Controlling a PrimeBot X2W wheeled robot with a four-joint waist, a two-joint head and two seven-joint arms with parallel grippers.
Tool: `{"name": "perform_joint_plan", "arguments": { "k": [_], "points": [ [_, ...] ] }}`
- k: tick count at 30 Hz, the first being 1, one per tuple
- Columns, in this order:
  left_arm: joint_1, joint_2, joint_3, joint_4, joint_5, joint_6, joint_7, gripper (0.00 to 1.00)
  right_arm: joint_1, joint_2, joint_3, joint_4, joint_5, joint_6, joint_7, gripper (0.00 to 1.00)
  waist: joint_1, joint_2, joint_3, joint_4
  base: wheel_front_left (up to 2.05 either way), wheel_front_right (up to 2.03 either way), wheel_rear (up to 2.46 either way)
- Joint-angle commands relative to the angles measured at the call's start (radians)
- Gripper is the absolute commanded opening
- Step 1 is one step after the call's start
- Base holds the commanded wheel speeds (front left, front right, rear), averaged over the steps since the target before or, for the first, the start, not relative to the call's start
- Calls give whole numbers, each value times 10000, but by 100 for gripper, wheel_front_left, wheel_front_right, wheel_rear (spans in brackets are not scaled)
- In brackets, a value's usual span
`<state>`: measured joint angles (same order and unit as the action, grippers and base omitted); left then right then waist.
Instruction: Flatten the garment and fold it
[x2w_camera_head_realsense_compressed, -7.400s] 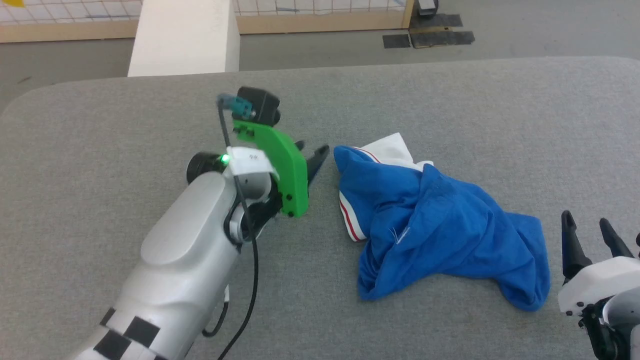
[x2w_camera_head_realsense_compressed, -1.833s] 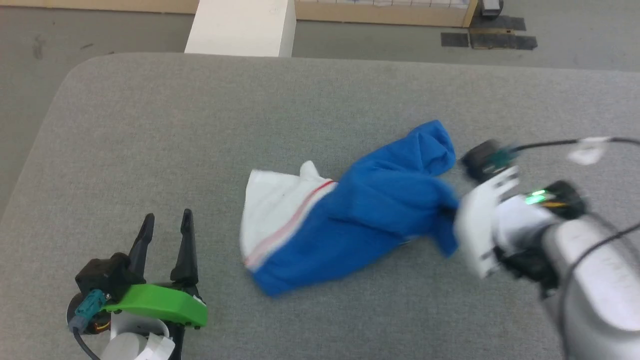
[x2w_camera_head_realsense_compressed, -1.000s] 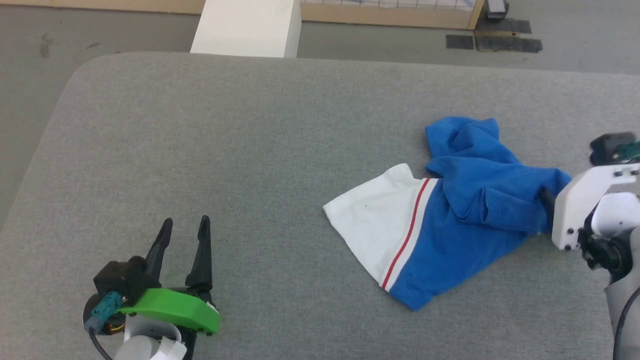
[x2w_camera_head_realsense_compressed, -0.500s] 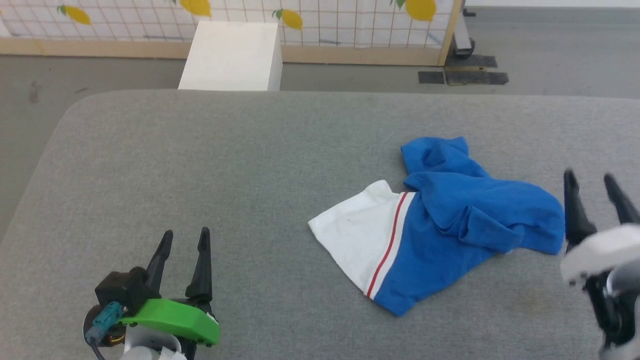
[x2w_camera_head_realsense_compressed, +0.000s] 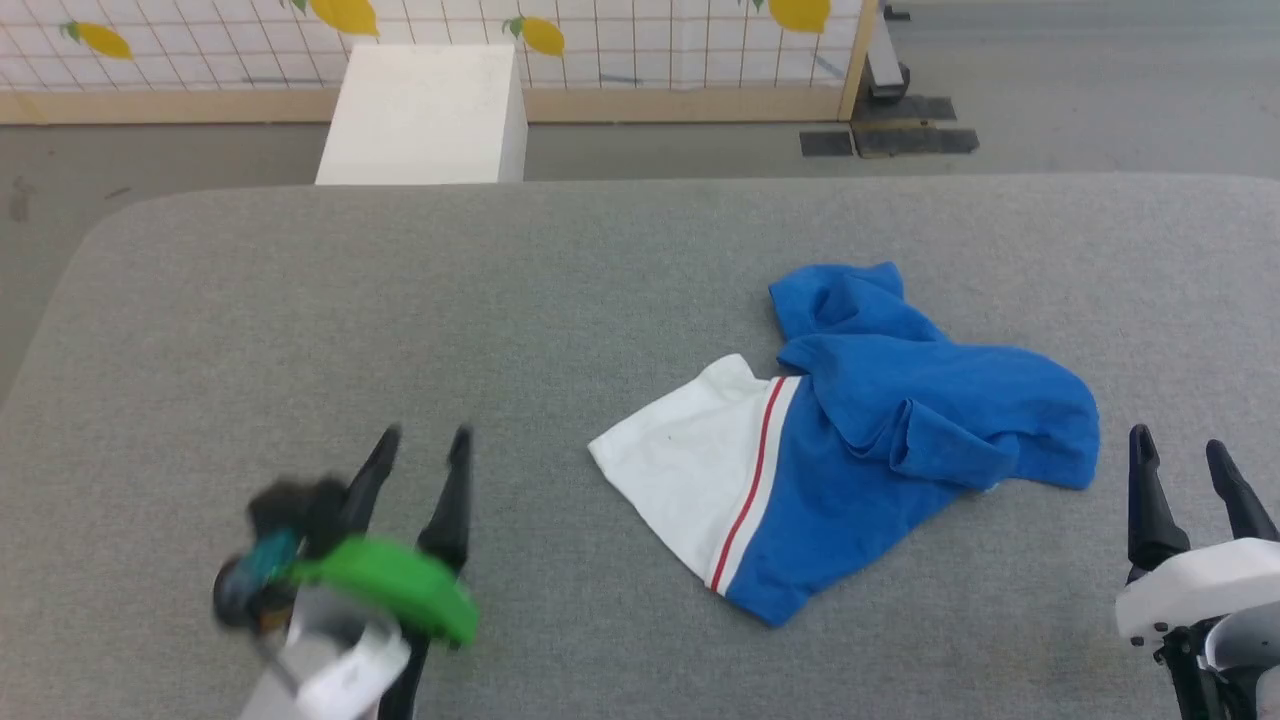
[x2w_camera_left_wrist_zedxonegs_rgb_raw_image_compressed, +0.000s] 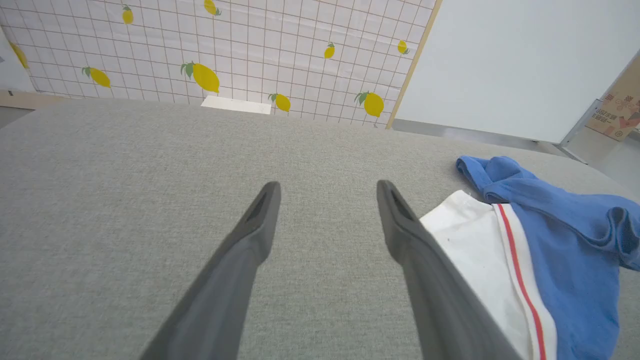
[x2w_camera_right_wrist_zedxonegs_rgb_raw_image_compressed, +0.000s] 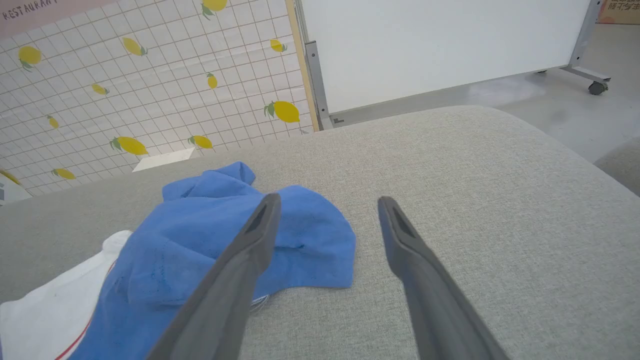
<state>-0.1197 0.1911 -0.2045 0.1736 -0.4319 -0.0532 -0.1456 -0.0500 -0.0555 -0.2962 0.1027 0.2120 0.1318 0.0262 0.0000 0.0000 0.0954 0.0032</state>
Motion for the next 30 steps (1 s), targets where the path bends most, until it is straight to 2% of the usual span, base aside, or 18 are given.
{"name": "perform_joint_plan", "arguments": {
  "k": [1, 8, 15, 19, 24, 25, 26, 27, 30],
  "points": [
    [-609, -59, -117, 89, -37, -64, 323, 100, -138, 29, -3, -64, 4, -11, -17, 100, 0, 0, 189, -60, 0, 0, 0],
    [-3441, -402, -1249, 1247, 98, -153, 3634, 100, -542, 47, 219, -272, 5, -11, 148, 100, 0, 0, 855, -250, 0, 0, 0],
    [-5236, -557, -2510, 2934, 291, -208, 7944, 100, -760, 50, 423, -219, 67, -11, 72, 100, 0, 0, 1389, -712, 0, 0, 0],
    [-5586, -445, -2920, 3355, 442, -155, 9483, 100, -771, 51, 410, -113, 97, -11, -64, 100, 0, 0, 1588, -936, 0, 0, 0],
    [-5572, -302, -3402, 3681, 553, -233, 10731, 100, -768, 52, 359, -7, 132, -11, -202, 100, 0, 0, 1769, -1095, 0, 0, 0],
    [-5505, -316, -3495, 3748, 474, -298, 10985, 87, -779, 52, 356, 13, 133, -11, -222, 100, 0, 0, 1791, -1113, 0, 0, 0],
    [-5452, -327, -3554, 3763, 416, -341, 11113, 36, -789, 52, 355, 27, 135, -11, -239, 100, 0, 0, 1806, -1128, 0, 0, 0],
    [-5385, -334, -3633, 3757, 348, -399, 11230, 0, -799, 52, 349, 45, 138, -11, -259, 100, 0, 0, 1818, -1138, 0, 0, 0],
    [-5234, -404, -3607, 3627, 53, -474, 11266, 0, -812, 52, 311, 100, 115, -11, -295, 100, 0, 0, 1824, -1102, 0, 0, 0]
  ]
}}
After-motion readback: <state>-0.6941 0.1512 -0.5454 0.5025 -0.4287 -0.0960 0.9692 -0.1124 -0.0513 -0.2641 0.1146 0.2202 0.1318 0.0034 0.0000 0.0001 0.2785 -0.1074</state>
